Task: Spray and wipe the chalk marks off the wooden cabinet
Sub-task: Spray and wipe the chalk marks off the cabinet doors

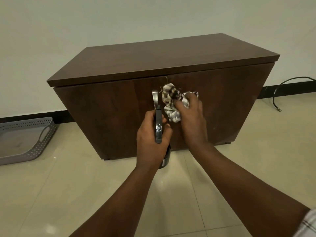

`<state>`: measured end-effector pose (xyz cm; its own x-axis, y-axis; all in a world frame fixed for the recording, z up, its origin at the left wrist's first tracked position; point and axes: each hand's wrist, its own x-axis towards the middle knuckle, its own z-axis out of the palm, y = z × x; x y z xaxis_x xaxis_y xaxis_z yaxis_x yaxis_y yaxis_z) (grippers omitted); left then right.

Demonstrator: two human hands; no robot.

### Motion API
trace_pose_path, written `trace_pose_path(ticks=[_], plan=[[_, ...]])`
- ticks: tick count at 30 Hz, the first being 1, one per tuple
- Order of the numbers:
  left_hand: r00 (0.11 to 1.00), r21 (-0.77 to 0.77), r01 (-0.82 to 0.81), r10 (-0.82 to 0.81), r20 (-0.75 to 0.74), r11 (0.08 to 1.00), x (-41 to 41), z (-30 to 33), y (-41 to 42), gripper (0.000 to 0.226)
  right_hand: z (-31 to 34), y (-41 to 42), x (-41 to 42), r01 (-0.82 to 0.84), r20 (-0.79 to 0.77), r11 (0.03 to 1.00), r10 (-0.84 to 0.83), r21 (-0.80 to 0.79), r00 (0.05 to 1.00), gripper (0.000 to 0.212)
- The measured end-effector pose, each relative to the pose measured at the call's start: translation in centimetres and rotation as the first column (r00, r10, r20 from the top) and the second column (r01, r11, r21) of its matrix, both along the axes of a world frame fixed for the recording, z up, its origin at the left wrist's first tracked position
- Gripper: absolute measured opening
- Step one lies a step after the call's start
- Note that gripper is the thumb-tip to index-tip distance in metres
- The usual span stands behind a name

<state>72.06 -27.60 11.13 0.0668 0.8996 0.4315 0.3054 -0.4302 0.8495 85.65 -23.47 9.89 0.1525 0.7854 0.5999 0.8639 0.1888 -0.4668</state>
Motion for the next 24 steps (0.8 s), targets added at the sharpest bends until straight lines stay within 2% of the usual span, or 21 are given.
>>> trace_pose_path(ticks=[3, 4, 7, 10, 14, 16, 17, 18, 19, 20, 22, 24], plan=[[1.0, 0.0, 0.001, -0.001, -0.004, 1.0, -0.4, -0.4, -0.1, 0.021, -2.8, -0.5, -0.4, 0.021, 0.148, 1.0, -0.018, -0.021, 0.989, 0.036], [1.0, -0.007, -0.005, 0.005, -0.011, 1.0, -0.7, -0.5, 0.0, 0.022, -4.3, -0.6, -0.5, 0.024, 0.213, 0.999, -0.015, -0.044, 0.977, 0.04], [1.0, -0.009, -0.001, 0.001, -0.021, 1.0, -1.4, -0.5, 0.3, 0.022, -8.5, -0.8, 0.5, -0.018, 0.246, 0.98, 0.068, -0.2, 0.967, 0.057], [1.0, -0.006, 0.009, -0.01, -0.014, 1.0, -2.1, -0.5, 0.5, 0.022, -9.8, -0.1, 1.4, 0.041, 0.31, 0.962, 0.046, -0.269, 0.95, 0.066], [0.999, -0.021, 0.012, -0.013, -0.05, 1.0, -2.7, -1.5, 0.7, 0.022, -11.8, 0.0, 2.2, 0.053, 0.384, 0.965, 0.051, -0.256, 0.922, 0.063], [0.998, -0.022, 0.007, -0.009, -0.056, 1.0, -2.9, -1.7, 0.7, 0.022, -13.5, -0.8, 3.6, 0.039, 0.372, 0.966, 0.061, -0.257, 0.926, 0.051], [0.998, -0.026, 0.005, -0.006, -0.055, 1.0, -2.9, -1.7, 0.8, 0.022, -13.6, -1.3, 4.4, 0.043, 0.317, 0.966, 0.041, -0.255, 0.947, 0.043], [0.999, -0.029, 0.002, -0.004, -0.05, 1.0, -2.8, -1.7, 1.0, 0.021, -13.4, -1.6, 5.2, 0.132, 0.327, 0.969, -0.058, -0.208, 0.943, 0.042], [0.999, -0.029, 0.0, -0.002, -0.044, 1.0, -2.7, -1.6, 1.1, 0.021, -12.7, -2.0, 5.9, 0.216, 0.244, 0.956, -0.165, -0.199, 0.956, 0.046], [0.999, -0.03, 0.0, -0.002, -0.039, 1.0, -2.5, -1.6, 1.1, 0.021, -11.9, -2.2, 6.8, 0.286, 0.098, 0.944, -0.273, -0.164, 0.957, 0.048], [1.0, -0.033, 0.002, -0.003, -0.03, 0.999, -2.1, -1.5, 1.2, 0.021, -10.4, -2.1, 8.8, 0.398, -0.262, 0.912, -0.409, -0.096, 0.874, 0.048], [1.0, -0.035, 0.0, 0.0, -0.019, 0.999, -1.6, -1.4, 1.2, 0.021, -9.2, -1.0, 10.7, 0.499, -0.439, 0.862, -0.483, -0.087, 0.758, 0.045]])
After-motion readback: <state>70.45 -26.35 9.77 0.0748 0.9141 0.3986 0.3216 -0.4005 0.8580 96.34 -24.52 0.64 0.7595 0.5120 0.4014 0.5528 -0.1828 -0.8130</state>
